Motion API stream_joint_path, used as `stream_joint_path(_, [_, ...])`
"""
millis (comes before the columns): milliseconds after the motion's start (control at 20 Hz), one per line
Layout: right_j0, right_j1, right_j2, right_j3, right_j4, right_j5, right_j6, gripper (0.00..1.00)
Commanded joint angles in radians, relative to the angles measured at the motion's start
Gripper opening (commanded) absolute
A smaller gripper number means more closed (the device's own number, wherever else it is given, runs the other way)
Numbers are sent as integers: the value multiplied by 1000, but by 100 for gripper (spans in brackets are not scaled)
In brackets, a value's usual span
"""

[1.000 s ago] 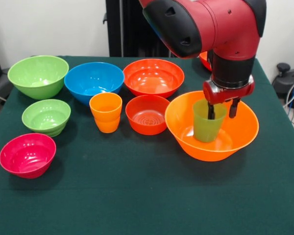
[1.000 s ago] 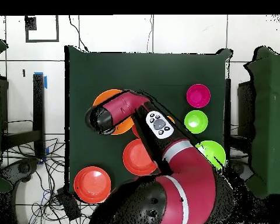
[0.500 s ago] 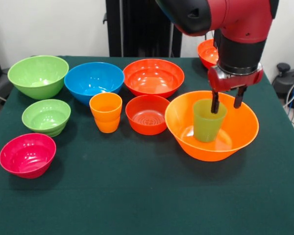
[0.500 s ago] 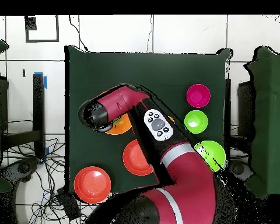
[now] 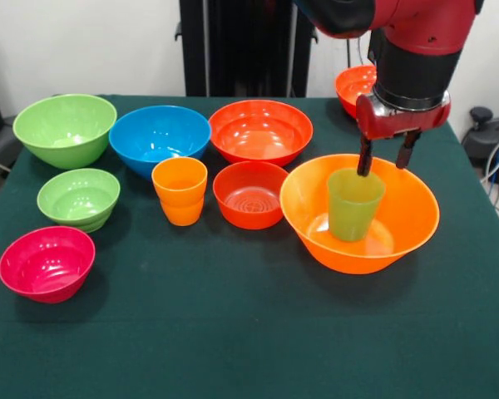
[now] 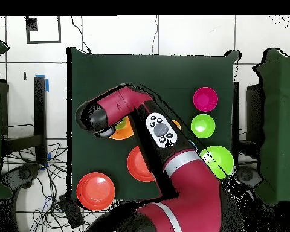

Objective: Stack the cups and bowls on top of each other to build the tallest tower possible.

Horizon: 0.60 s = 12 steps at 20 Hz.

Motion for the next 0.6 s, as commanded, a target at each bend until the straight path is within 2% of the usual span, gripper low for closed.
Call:
stream_joint_path(50, [4, -6, -14, -8, -46, 143, -268, 100])
stream_joint_path(150, [-21, -4, -20, 10, -72, 147, -313, 100])
stream_joint_path(300, [-86, -4, -10, 62, -96, 82, -360, 100])
stream_joint_path(600, [-214, -72, 77, 175, -28, 104, -468, 100])
